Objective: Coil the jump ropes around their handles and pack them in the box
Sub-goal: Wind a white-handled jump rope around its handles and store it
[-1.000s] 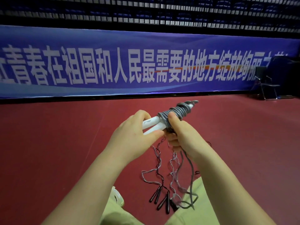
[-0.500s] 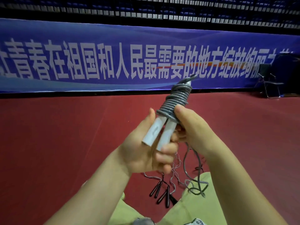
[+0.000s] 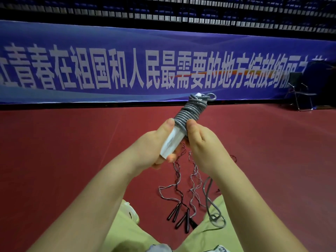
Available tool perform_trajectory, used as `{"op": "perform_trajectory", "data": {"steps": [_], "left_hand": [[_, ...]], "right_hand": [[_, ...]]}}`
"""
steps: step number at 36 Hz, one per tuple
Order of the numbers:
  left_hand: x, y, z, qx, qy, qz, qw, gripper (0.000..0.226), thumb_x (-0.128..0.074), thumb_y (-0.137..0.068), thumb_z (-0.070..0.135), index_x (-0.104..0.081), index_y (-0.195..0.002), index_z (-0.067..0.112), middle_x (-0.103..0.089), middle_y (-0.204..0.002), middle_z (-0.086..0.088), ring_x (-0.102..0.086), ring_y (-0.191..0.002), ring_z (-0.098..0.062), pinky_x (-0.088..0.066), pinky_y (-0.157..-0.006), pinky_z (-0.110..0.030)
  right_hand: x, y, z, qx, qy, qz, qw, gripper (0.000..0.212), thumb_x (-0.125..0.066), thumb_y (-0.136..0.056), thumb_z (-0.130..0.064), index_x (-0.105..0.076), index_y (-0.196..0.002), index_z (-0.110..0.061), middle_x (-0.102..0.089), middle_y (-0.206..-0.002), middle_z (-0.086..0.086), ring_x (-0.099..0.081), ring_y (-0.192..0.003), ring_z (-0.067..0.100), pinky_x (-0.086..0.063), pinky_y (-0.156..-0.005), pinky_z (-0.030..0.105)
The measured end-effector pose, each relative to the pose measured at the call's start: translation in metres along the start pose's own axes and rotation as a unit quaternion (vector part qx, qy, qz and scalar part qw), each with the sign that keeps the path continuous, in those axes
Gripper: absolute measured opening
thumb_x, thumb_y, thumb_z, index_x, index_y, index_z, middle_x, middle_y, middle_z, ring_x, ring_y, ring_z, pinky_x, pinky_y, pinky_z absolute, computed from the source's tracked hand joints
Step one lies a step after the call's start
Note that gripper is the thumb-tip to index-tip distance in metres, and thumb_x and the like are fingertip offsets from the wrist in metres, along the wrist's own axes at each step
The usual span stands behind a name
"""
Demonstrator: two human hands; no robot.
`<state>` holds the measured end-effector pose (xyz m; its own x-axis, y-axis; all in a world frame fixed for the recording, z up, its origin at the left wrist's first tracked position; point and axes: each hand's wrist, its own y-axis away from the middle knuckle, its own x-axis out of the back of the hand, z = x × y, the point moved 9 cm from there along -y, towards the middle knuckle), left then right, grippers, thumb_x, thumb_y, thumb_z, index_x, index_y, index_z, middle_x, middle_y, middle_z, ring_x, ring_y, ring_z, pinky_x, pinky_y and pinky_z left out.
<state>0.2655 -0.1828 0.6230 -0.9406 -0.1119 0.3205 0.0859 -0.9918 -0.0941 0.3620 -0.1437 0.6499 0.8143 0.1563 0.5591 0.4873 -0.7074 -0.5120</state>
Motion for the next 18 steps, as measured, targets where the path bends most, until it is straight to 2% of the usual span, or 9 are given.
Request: {"op": "perform_trajectory", "data": {"steps": [5,9,11,13,14,15,18], "left_hand": [[0.0,-0.003,-0.004,0.003,-0.071,0.021,0.997,0.071,-0.022,-0.08,0.075,-0.057,-0.073,0.013,-0.054,-0.052,0.002,-0.036,-0.046,-0.016,-0.032,-0.06,-0.035],[0.002,-0.001,-0.001,0.012,-0.163,0.035,0.986,0.067,-0.018,-0.095,0.062,-0.056,-0.073,0.012,-0.055,-0.054,0.003,-0.041,-0.048,-0.016,-0.035,-0.062,-0.034],[0.007,0.003,0.005,0.008,-0.24,0.064,0.969,0.063,-0.018,-0.094,0.06,-0.055,-0.072,0.014,-0.057,-0.06,0.003,-0.05,-0.061,-0.02,-0.038,-0.068,-0.036],[0.014,0.004,0.01,0.001,-0.33,0.091,0.94,0.055,-0.02,-0.092,0.06,-0.05,-0.066,0.022,-0.055,-0.068,0.001,-0.052,-0.07,-0.023,-0.039,-0.07,-0.038],[0.017,0.004,0.01,-0.001,-0.365,0.099,0.926,0.054,-0.023,-0.091,0.062,-0.048,-0.065,0.022,-0.054,-0.07,0.0,-0.052,-0.072,-0.024,-0.04,-0.07,-0.039],[0.018,0.004,0.01,-0.004,-0.389,0.107,0.915,0.054,-0.025,-0.089,0.064,-0.049,-0.067,0.02,-0.055,-0.071,0.001,-0.053,-0.073,-0.022,-0.04,-0.068,-0.038],[0.02,0.004,0.007,-0.014,-0.4,0.125,0.908,0.054,-0.032,-0.082,0.07,-0.051,-0.071,0.02,-0.056,-0.071,0.003,-0.054,-0.071,-0.017,-0.039,-0.063,-0.037]], "right_hand": [[-0.004,-0.001,0.006,-0.015,0.02,-0.013,1.0,0.049,-0.015,-0.102,-0.041,-0.036,-0.065,-0.017,-0.038,-0.06,-0.004,-0.037,-0.057,0.013,-0.027,-0.059,0.033],[-0.008,0.0,0.014,-0.041,-0.017,-0.037,0.998,0.054,-0.015,-0.103,-0.042,-0.042,-0.062,-0.019,-0.039,-0.054,-0.007,-0.036,-0.052,0.007,-0.026,-0.056,0.028],[-0.012,0.001,0.021,-0.061,-0.013,-0.064,0.996,0.062,-0.011,-0.102,-0.045,-0.058,-0.077,-0.012,-0.053,-0.064,-0.002,-0.047,-0.06,0.011,-0.034,-0.06,0.032],[-0.016,0.002,0.029,-0.082,0.015,-0.103,0.991,0.067,-0.009,-0.101,-0.046,-0.062,-0.099,-0.004,-0.063,-0.085,0.015,-0.057,-0.077,0.025,-0.044,-0.075,0.039],[-0.018,0.003,0.032,-0.093,0.015,-0.119,0.988,0.069,-0.009,-0.1,-0.048,-0.062,-0.097,-0.003,-0.064,-0.085,0.017,-0.057,-0.078,0.026,-0.044,-0.078,0.039],[-0.019,0.005,0.035,-0.104,0.005,-0.13,0.986,0.071,-0.01,-0.099,-0.051,-0.062,-0.087,-0.005,-0.061,-0.077,0.014,-0.054,-0.071,0.023,-0.042,-0.075,0.038],[-0.022,0.005,0.035,-0.108,-0.042,-0.123,0.986,0.063,-0.011,-0.098,-0.058,-0.044,-0.064,-0.017,-0.038,-0.055,-0.005,-0.031,-0.052,0.013,-0.028,-0.061,0.033]]}}
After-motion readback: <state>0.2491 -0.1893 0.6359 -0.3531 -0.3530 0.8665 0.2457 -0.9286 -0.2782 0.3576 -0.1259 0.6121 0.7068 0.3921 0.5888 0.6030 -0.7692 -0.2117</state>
